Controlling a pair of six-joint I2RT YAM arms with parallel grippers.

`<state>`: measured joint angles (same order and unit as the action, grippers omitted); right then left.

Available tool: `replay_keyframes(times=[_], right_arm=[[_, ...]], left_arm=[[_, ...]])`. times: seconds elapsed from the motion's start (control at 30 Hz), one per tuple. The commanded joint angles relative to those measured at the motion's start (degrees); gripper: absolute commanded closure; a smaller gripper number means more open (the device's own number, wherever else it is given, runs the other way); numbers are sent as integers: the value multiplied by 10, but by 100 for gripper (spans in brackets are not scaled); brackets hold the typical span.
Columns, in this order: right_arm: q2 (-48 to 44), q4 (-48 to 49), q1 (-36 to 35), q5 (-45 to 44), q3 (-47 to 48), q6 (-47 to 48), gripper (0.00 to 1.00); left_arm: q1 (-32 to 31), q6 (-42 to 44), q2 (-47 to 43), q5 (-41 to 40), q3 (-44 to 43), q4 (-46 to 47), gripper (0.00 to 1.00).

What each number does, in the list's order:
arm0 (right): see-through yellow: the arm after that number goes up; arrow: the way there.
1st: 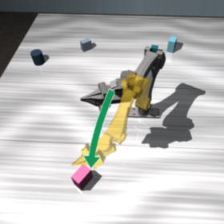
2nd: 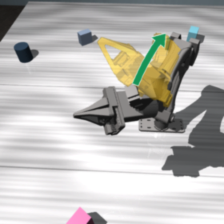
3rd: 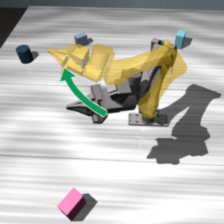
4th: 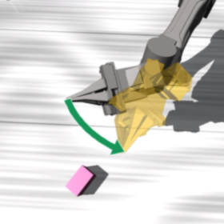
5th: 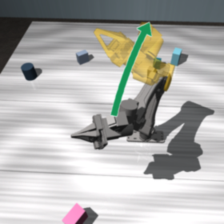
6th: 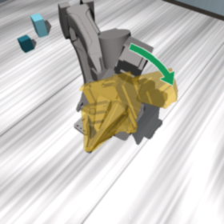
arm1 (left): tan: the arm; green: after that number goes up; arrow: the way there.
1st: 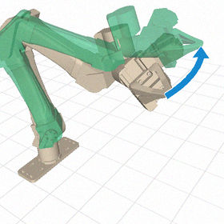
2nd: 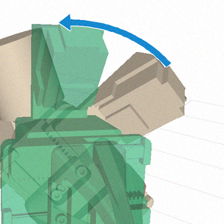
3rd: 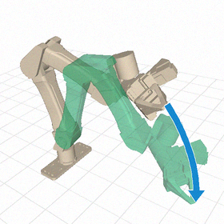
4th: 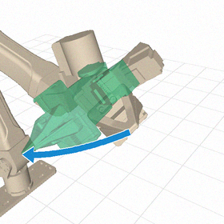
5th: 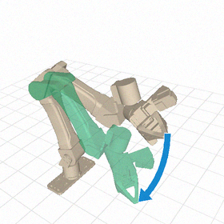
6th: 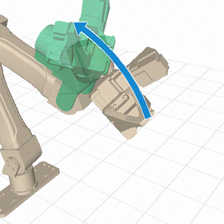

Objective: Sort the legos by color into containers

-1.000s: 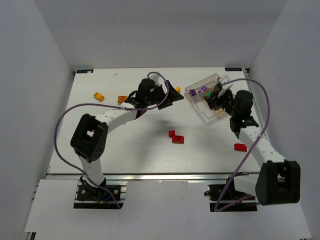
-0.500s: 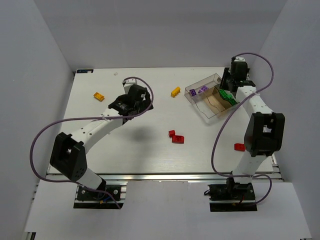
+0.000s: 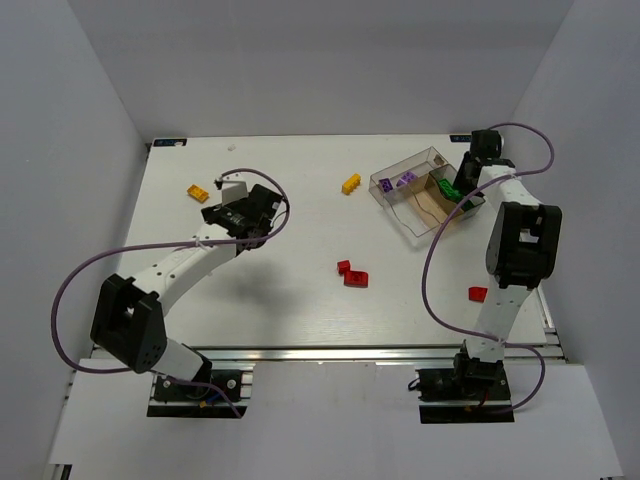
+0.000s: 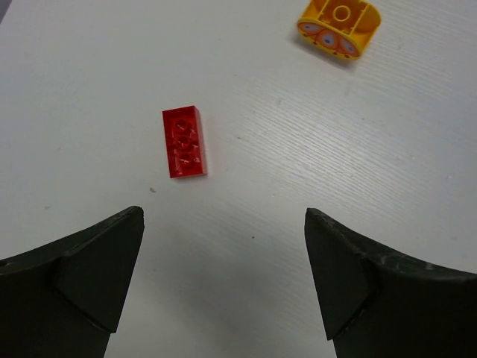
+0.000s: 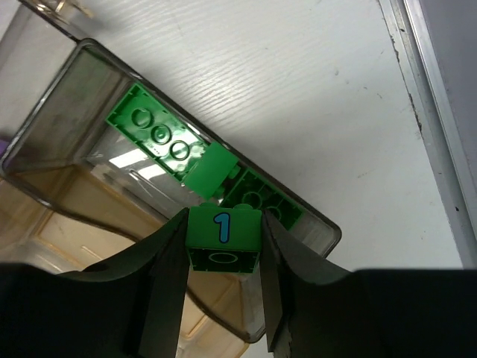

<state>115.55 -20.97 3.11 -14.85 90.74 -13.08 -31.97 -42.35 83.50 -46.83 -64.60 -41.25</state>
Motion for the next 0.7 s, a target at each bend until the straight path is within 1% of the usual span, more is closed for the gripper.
replay_keyframes(times=[0.0,0.03,0.07,0.13,0.17,0.2,0.23,0.27,0.37,0.43,0.47,0.53,0.57,0.6,0.67], right_arm=[[6,-9,8,13,26,-7,69],[8,-10,9,20,25,-5,63],[7,-9,9,33,24,-5,49],[3,-4,12,45,17,-3,39],[-1,-4,14,53,16,-3,33],[-6,-3,14,57,15,-2,30],[-9,-3,15,65,11,-2,25],[-14,-1,16,67,8,-1,24],[-42,12,16,74,-12,2,23],[-80,36,16,79,-32,7,24],[-116,50,16,85,-63,12,28],[-159,95,16,107,-99,28,34],[-181,114,16,120,-142,34,40],[-229,133,16,135,-166,45,40],[-280,188,17,193,-213,70,37]], left_arm=[[9,-13,5,-35,4,-28,2],[9,-14,10,-33,2,-31,2],[9,-12,13,-17,-4,-37,2],[15,-10,16,4,-5,-35,2],[15,-11,13,21,-5,-35,2],[15,-17,12,24,-5,-37,2],[21,-31,9,26,-5,-47,2],[21,-41,8,31,-6,-51,2],[51,-51,10,59,-11,-53,3],[66,-56,35,68,-18,-57,7],[86,-56,46,88,-27,-56,9],[107,-56,83,103,-38,-56,14],[125,-56,94,107,-42,-57,15],[133,-57,102,110,-47,-56,14],[153,-50,119,125,-44,-38,15]])
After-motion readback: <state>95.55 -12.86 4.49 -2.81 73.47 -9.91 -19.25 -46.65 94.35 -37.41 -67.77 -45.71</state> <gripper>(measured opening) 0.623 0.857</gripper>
